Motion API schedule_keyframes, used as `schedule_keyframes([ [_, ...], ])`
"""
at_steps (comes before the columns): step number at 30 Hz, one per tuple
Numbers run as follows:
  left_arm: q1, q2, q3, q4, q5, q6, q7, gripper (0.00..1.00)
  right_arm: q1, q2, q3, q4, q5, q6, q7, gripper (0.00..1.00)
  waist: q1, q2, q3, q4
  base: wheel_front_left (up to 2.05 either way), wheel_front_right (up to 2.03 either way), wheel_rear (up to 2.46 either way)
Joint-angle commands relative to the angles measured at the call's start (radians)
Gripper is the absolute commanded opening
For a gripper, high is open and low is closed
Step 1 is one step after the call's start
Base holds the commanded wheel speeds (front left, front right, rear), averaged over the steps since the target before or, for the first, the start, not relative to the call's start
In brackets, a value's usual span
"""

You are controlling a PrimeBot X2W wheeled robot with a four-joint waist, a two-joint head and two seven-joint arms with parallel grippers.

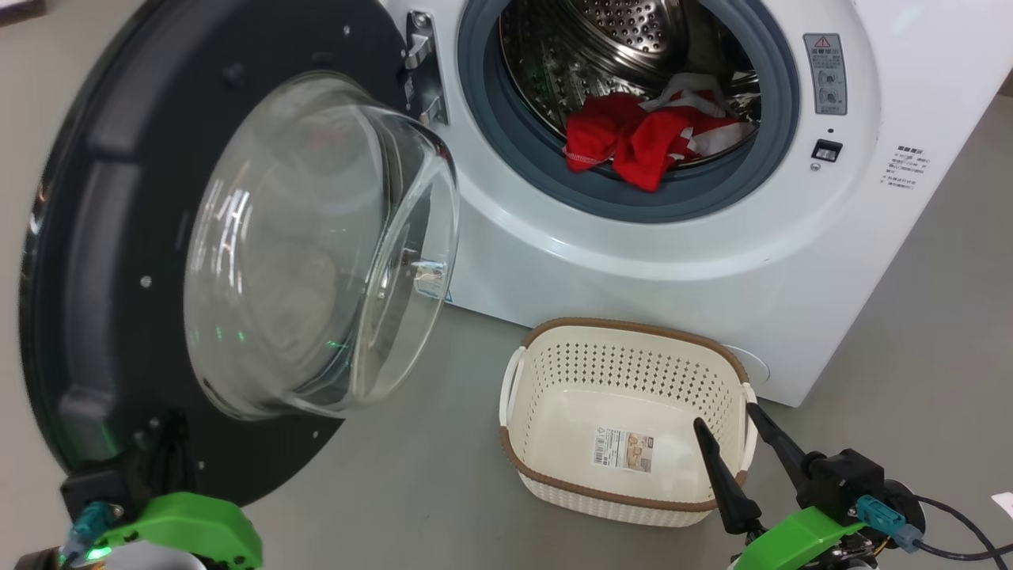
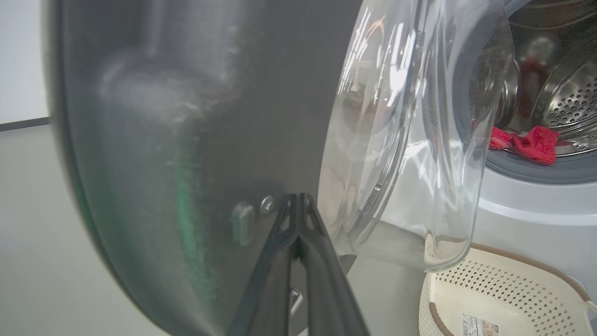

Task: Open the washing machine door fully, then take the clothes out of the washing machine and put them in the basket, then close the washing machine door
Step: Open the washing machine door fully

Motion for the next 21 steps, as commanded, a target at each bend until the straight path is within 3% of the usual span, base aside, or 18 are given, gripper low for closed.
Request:
schedule_keyframes([
  [1,-0.054,0.048,0.061,-0.008,-0.007,0.009,-0.009,0.00,-0.043,-0.005,0.026,-0.019,0.004,0.005,-0.006,1.00,0.0000,0.0000,0.003,-0.002,0.00,0.00,0.00],
  [21,-0.227,0.095,0.179,0.336,-0.110,-0.078,-0.166,0.00,-0.075,-0.039,0.094,-0.008,0.017,0.005,-0.006,1.00,0.0000,0.0000,0.053,-0.021,0.00,0.00,0.00],
])
